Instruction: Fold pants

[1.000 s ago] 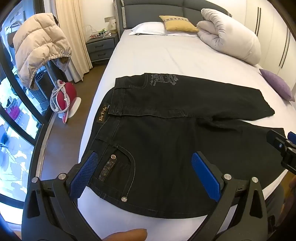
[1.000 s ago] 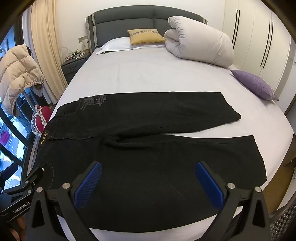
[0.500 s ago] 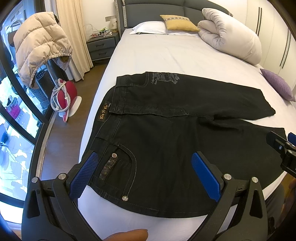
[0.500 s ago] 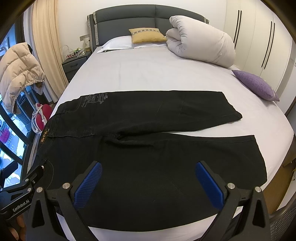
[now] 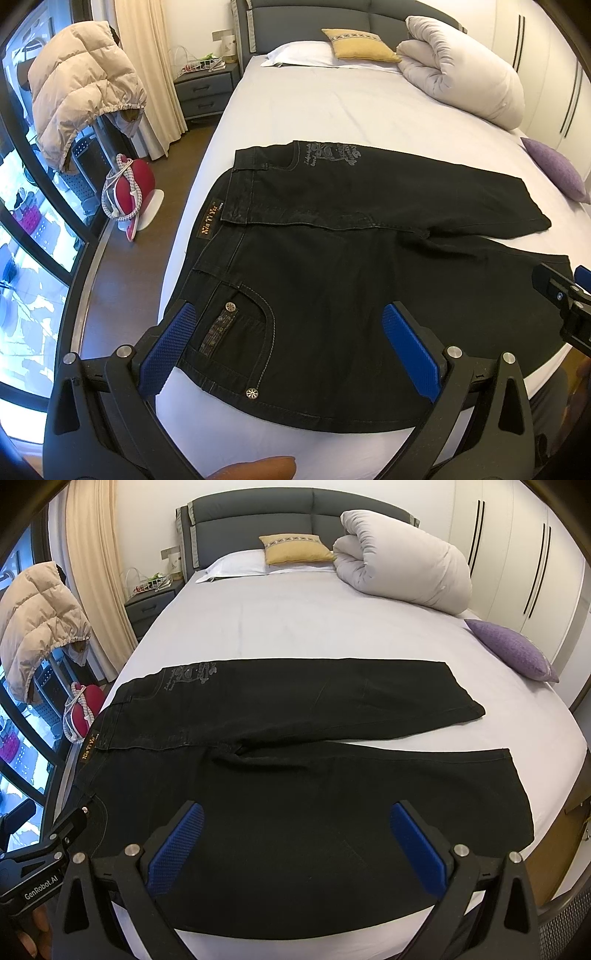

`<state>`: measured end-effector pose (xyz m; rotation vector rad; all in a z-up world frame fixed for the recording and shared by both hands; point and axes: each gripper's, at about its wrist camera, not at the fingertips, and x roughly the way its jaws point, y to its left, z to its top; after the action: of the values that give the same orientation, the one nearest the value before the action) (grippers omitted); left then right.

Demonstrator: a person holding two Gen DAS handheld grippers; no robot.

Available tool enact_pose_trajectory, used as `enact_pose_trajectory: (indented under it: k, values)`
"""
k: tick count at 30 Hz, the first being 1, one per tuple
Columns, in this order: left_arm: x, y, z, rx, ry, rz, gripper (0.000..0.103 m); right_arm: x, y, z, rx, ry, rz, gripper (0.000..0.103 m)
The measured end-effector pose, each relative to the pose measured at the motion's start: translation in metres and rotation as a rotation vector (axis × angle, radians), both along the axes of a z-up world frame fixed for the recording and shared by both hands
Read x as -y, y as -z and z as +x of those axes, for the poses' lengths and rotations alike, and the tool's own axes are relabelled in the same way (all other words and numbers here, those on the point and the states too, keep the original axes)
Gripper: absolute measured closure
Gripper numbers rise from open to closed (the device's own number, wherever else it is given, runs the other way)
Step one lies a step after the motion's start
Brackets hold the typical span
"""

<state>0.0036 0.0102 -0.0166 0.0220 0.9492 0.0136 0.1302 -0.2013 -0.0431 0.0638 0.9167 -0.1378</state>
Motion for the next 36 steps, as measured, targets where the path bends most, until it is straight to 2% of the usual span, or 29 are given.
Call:
enact_pose_trajectory:
  k: [36]
  values:
    - [-0.0016,0.0018,-0.0019,-0.003,-0.001,-0.002,0.0,-0.0066,0.0054,-0.0014,-0.01,-0.01,-0.002,0.0]
